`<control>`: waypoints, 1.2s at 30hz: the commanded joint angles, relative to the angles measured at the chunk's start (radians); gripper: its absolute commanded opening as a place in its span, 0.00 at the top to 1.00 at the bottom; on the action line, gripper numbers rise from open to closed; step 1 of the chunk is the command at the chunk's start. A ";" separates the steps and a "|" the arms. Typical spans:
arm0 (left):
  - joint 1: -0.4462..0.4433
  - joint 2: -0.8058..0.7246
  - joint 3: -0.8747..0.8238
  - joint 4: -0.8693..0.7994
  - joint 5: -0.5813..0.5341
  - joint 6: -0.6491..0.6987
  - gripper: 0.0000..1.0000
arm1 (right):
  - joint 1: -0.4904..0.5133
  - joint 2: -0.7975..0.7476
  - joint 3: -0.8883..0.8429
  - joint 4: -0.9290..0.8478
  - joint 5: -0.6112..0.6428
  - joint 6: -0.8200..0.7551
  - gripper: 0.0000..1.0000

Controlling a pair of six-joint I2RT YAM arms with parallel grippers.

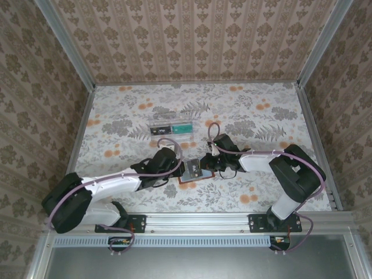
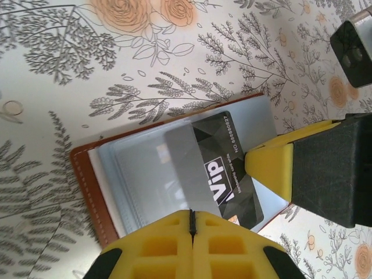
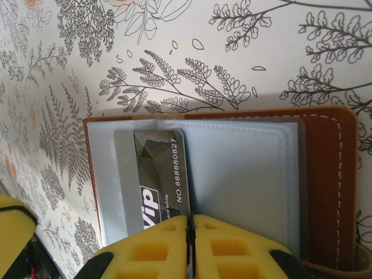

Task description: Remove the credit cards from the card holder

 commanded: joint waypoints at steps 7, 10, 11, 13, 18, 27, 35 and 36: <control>-0.026 0.165 0.062 0.077 0.054 0.011 1.00 | -0.003 0.025 -0.013 0.028 -0.022 -0.012 0.84; -0.028 0.184 0.059 0.078 0.052 0.004 1.00 | -0.003 0.026 -0.014 0.032 -0.024 -0.011 0.81; -0.029 0.187 0.056 0.078 0.053 0.003 1.00 | -0.003 0.028 -0.015 0.034 -0.026 -0.010 0.81; -0.031 0.191 0.050 0.077 0.051 -0.002 1.00 | -0.002 0.031 -0.015 0.039 -0.032 -0.009 0.81; -0.032 0.200 0.043 0.077 0.051 -0.010 1.00 | 0.000 0.040 -0.015 0.055 -0.043 -0.003 0.80; -0.037 0.203 0.043 0.082 0.054 -0.009 1.00 | 0.004 0.065 -0.015 0.097 -0.070 0.011 0.82; -0.037 0.183 0.032 0.075 0.044 -0.009 1.00 | -0.021 0.050 -0.046 0.126 -0.075 0.015 1.00; -0.036 0.182 0.031 0.074 0.043 -0.009 1.00 | -0.028 0.046 -0.058 0.143 -0.083 0.018 1.00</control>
